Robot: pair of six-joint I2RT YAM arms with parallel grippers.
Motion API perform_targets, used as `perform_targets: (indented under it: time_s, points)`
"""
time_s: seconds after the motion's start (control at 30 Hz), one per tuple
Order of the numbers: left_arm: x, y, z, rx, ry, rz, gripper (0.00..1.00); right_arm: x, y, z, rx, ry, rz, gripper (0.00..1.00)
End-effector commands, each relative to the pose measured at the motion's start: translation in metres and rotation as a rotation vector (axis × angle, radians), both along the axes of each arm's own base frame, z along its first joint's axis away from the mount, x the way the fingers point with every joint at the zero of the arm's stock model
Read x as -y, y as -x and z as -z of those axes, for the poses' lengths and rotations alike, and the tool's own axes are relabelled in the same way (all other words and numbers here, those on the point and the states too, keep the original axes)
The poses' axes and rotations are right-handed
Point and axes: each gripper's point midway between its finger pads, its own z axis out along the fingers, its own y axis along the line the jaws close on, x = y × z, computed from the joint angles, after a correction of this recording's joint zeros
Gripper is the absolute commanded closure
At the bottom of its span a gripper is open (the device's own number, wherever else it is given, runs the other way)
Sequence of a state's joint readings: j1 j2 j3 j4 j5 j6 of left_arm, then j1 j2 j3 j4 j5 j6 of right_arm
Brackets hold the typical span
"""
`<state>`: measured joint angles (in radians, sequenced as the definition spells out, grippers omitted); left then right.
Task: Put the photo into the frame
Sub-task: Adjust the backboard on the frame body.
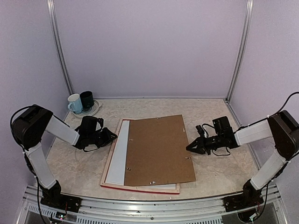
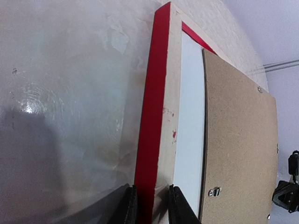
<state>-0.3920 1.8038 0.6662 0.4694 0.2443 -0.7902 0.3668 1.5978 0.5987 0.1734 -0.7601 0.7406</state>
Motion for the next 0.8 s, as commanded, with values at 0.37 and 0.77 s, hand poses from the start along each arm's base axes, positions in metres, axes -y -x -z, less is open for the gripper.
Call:
perform_targets:
  time_s: [0.37,0.77]
  points:
    - [-0.021,0.042,0.065,-0.235,-0.052,-0.063,0.92,0.004,-0.004,-0.011,-0.014,0.017,0.095,1.0]
    - [-0.019,0.044,0.065,-0.237,-0.039,-0.053,0.89,-0.011,-0.002,-0.014,-0.041,0.012,0.139,1.0]
